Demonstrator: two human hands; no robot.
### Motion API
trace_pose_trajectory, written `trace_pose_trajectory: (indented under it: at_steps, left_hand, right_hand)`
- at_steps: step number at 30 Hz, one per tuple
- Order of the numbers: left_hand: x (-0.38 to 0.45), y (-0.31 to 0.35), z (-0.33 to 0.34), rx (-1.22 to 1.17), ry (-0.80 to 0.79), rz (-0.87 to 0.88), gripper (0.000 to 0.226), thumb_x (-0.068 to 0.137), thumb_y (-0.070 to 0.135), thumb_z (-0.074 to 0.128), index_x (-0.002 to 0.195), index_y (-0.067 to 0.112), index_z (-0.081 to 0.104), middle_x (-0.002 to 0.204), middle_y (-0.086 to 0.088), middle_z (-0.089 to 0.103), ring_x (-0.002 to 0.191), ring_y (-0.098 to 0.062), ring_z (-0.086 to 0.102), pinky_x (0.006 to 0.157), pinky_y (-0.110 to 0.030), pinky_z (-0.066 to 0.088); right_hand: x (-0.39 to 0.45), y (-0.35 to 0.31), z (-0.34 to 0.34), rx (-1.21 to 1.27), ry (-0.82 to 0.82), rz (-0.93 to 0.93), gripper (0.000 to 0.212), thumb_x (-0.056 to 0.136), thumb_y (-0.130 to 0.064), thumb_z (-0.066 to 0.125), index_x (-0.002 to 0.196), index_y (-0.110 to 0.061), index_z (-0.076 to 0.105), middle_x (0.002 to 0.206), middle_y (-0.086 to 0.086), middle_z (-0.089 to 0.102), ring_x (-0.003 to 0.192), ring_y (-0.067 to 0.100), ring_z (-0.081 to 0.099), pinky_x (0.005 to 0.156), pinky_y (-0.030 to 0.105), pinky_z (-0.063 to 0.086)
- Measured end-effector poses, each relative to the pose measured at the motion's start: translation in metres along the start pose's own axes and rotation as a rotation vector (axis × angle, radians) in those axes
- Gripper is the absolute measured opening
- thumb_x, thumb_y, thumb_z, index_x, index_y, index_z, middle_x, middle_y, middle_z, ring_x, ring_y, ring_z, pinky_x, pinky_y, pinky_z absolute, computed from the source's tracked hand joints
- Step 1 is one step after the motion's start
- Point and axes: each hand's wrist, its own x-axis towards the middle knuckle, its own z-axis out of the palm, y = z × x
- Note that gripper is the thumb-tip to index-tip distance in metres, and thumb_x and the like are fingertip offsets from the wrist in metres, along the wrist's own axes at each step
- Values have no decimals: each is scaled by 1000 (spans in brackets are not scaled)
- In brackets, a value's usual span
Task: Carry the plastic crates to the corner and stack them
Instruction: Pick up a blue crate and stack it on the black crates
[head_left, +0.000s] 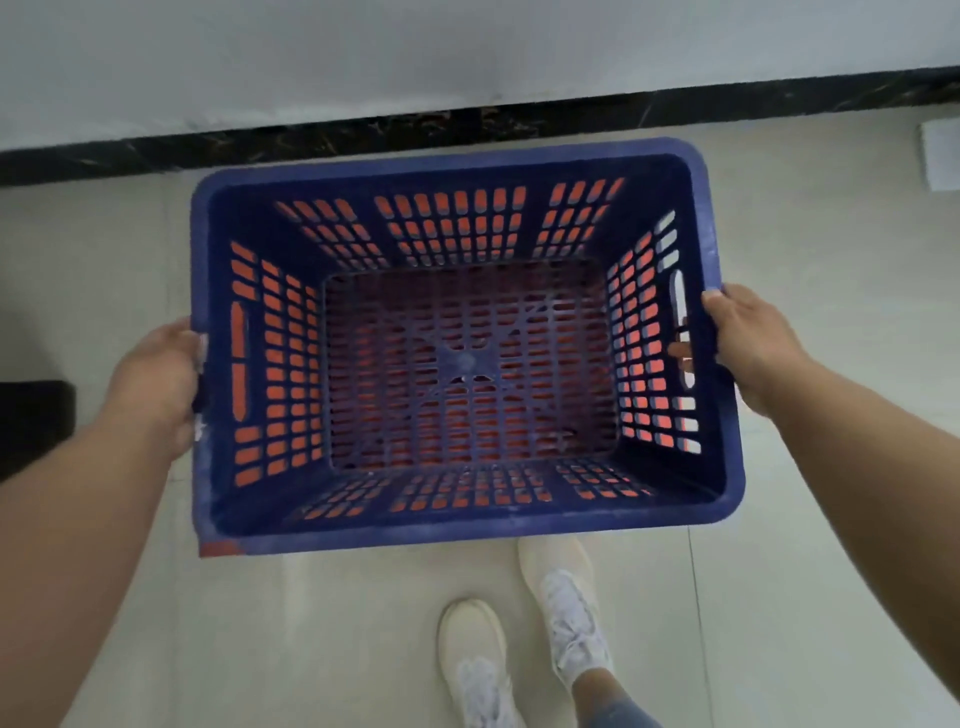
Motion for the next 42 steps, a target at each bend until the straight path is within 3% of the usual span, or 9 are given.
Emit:
trace_pose_trajectory:
  at_steps: [3,6,10,16,22,25,27,32,42]
  left_hand:
    - [-1,-4,-3,57,15,21,24,93,30,41,89,18,61,89,-13,69,60,-18,61,57,-33,49]
    - [-17,-5,3,111,-50,5,33,97,36,37,86,17,62,67,1,71,70,-25,61,59,-28,52]
    - [-17,-11,2,72,-103,-18,45,82,49,38,106,19,64,104,-19,69,93,-38,66,80,-58,53]
    - [-6,-15,-7,71,-126,-59,43,90,52,35,113,25,60,108,-9,70,97,-28,67,90,-55,48]
    - [10,-22,1,-50,-105,-82,50,98,45,29,123,10,55,87,-1,72,73,-13,66,64,-29,52]
    - [13,-29,3,-97,-45,-69,46,97,47,34,104,11,62,62,6,69,50,-6,59,57,-25,52]
    - [11,-28,2,-142,-38,-77,41,96,46,38,93,14,64,62,5,68,49,-7,57,61,-27,52]
    - [9,-33,-2,-243,-83,-79,36,94,43,44,98,15,66,69,4,72,53,-6,61,56,-19,54]
    - [-4,-13,-6,-183,20,-62,37,93,43,45,88,13,65,58,5,66,51,-11,54,56,-27,49]
  right_hand:
    - [-5,1,1,-64,56,1,32,98,-29,35,107,-9,59,108,21,66,92,37,65,87,50,53]
    - [-7,4,4,89,29,57,32,98,-29,35,105,-8,58,104,23,67,84,33,65,83,51,53]
    - [-7,9,3,197,-50,122,34,97,-36,35,96,-15,62,92,15,72,85,29,69,79,42,56]
    - [-5,10,10,235,21,116,33,92,-37,39,86,-16,64,78,14,68,67,26,62,75,42,54]
    - [0,15,16,193,97,81,34,89,-33,40,94,-9,63,67,8,62,55,21,53,62,37,48]
    - [1,14,22,145,154,57,31,87,-30,37,88,-10,61,67,9,61,55,23,51,62,39,45]
    - [0,12,23,150,157,58,29,87,-31,37,85,-14,60,68,9,61,57,24,51,63,40,45]
    - [-2,16,24,127,190,43,35,94,-34,34,100,-7,57,71,9,60,56,22,50,59,34,44]
    - [-12,-3,18,140,190,19,28,97,-29,37,95,-7,55,70,11,56,52,24,46,52,31,43]
